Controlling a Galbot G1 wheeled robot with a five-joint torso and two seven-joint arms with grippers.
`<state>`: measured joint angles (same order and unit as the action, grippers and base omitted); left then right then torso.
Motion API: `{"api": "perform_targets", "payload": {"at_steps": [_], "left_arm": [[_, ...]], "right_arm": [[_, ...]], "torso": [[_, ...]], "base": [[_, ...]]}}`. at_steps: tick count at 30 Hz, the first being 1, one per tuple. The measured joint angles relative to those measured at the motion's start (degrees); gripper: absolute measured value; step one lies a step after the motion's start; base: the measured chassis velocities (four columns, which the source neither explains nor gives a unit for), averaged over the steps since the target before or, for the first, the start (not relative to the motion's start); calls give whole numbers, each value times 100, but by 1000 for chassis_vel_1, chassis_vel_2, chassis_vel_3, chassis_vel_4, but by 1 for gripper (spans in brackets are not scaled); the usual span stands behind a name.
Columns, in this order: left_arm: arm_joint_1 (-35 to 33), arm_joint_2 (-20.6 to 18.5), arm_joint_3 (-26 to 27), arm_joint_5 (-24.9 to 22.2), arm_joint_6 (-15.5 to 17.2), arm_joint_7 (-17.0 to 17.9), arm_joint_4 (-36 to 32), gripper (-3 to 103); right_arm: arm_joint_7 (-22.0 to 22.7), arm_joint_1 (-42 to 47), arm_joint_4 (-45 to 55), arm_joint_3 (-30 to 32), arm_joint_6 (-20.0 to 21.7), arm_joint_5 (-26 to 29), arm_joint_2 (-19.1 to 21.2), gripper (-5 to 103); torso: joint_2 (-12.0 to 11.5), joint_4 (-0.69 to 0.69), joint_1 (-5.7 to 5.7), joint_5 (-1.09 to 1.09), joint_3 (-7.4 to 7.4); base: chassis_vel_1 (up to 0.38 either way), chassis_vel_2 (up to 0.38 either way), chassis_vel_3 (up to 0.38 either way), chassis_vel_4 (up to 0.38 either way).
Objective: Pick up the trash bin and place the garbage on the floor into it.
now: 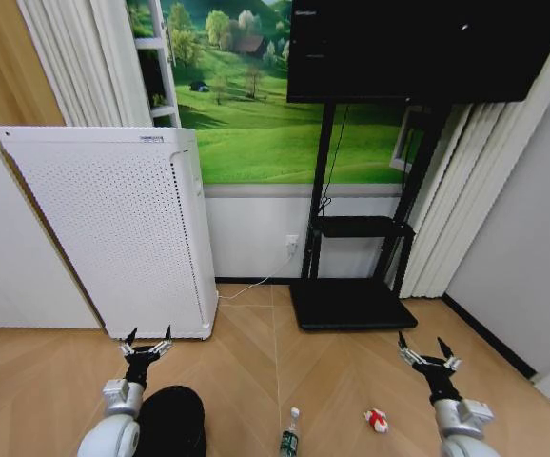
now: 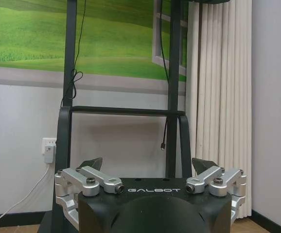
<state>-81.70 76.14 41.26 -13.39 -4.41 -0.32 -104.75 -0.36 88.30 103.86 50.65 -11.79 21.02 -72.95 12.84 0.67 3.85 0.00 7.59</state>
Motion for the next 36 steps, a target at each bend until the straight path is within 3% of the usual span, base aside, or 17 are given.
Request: {"api": "perform_targets", "payload": {"at_steps": [7,12,21,27,36], "left_arm": [[-81,-81,26,1,87,45,-167,100],[-364,-158,88,47,388,39,-590,100],[-1034,-343,184,239,991,433,-1035,100],[-1795,-641,344,-148,1472,650,-1421,100],[-2495,-846,468,-432,1715,754,-1661,100]], "right_arm": [[1,18,-17,0,3,4,19,100],[1,-3,-105,4,-36,47,62,100],[-21,66,-104,61,-58,-59,102,100],[-28,192,-68,111,-83,-326,110,100],[102,209,-82,91,-100,-476,85,100]], "torso": [[16,0,4,0,11],[28,0,8,1,18],[43,0,13,0,29],[50,0,15,0,34],[56,-1,16,0,39]], "base": [[0,0,0,0],[0,0,0,0],[0,0,0,0],[0,0,0,0],[0,0,0,0]]}}
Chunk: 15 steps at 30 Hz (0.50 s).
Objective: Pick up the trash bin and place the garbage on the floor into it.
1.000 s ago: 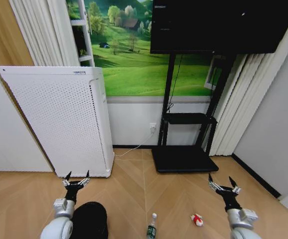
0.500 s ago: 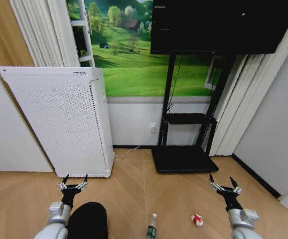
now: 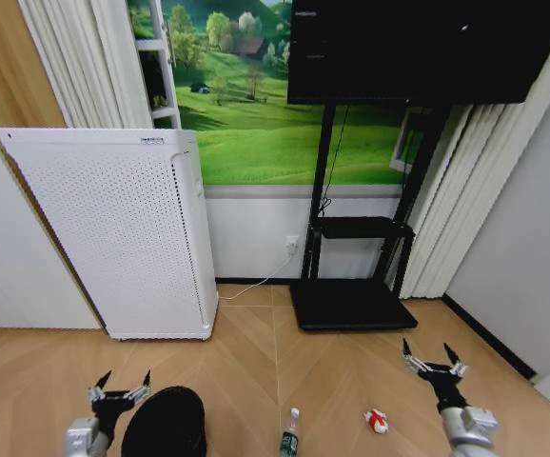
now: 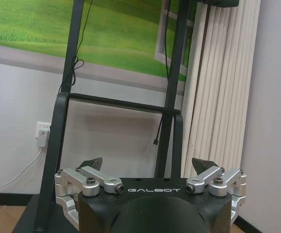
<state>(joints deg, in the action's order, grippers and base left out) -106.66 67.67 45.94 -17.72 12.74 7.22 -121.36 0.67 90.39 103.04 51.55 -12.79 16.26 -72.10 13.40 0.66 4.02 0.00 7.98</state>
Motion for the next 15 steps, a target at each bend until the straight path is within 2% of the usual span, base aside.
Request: {"api": "perform_targets", "payload": {"at_steps": [2,7,15], "left_arm": [[-32,0,3,0,57,15,4,100],[-200,-41,24,-253,560,322,-31,100],[-243,-136,108,-202,1052,414,151,100]], "right_arm": [[9,-14,-1,-2,0,6,0,100],[36,-78,-33,-5,0,84,8,100],[38,-123,-109,-46,-1,91,-20,100]], "torso": [[0,0,0,0,0],[4,0,2,-1,2],[5,1,2,0,4]], "base": [[0,0,0,0],[0,0,0,0],[0,0,0,0]]}}
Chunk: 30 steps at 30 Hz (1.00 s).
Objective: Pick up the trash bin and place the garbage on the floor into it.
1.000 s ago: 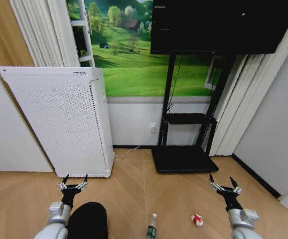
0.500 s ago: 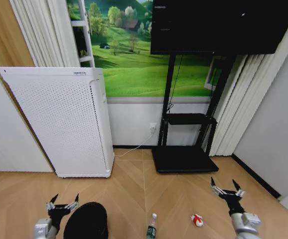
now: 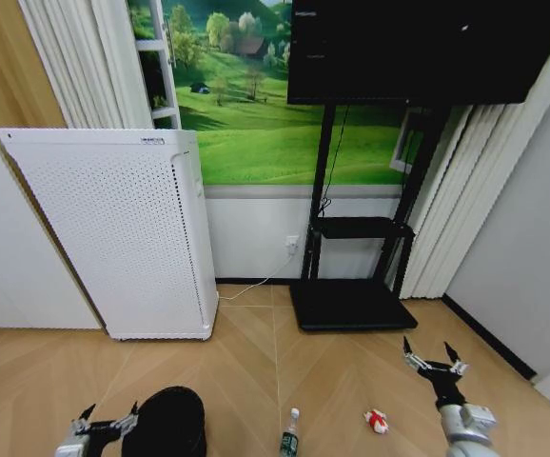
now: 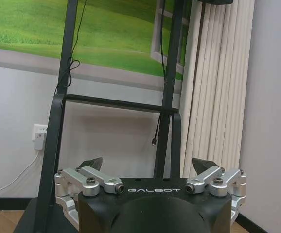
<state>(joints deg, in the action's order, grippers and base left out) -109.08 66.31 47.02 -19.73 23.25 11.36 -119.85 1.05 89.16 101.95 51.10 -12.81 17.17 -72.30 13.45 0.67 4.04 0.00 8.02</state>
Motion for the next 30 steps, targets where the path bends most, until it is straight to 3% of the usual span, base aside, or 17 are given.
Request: {"api": "perform_targets", "payload": {"at_steps": [23,30], "left_arm": [[1046,30,-405,-221,24,-402,1319,100],[1187,116,-487,-444,228,-405,1515,100]], "right_arm": [[-35,-50,-79,-56,-28,-139,-60,100],[-38,-49,-109,-64,-28,-191,-82,100]], "torso": [[4,-1,1,0,3],[5,0,1,0,3]], "base": [[0,0,0,0],[0,0,0,0]]}}
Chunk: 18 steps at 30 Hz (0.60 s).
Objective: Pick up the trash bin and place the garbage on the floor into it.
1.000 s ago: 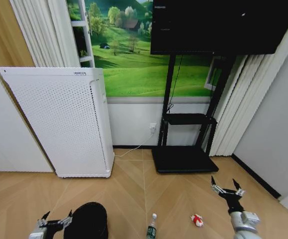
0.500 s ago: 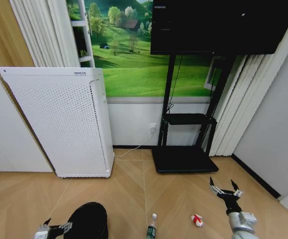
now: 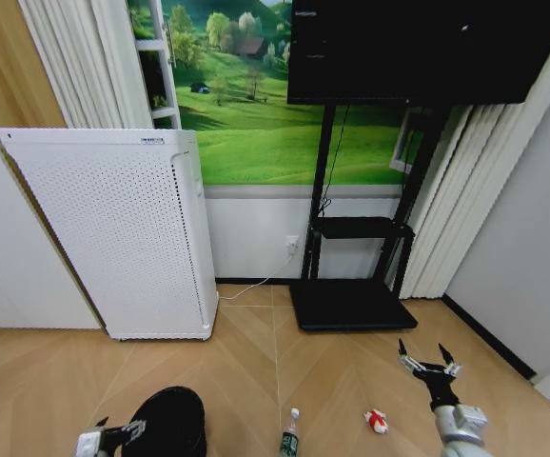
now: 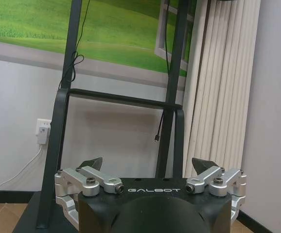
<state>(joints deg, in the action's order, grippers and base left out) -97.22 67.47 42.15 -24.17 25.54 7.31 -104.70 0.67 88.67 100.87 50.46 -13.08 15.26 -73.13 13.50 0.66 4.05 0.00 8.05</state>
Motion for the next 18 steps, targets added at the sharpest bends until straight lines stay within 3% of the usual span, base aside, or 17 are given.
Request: {"api": "perform_targets", "payload": {"at_steps": [9,18], "left_arm": [[148,70,-44,-5,-1,-89,341,103],[258,95,-66,215,-52,-335,497,90]], "right_arm": [[-8,39,-10,2,-19,-26,-20,100],[-31,53,-36,2,-64,-61,-35,100]], "torso": [[1,0,0,0,0],[1,0,0,0,0]], "base": [[0,0,0,0],[0,0,0,0]]}}
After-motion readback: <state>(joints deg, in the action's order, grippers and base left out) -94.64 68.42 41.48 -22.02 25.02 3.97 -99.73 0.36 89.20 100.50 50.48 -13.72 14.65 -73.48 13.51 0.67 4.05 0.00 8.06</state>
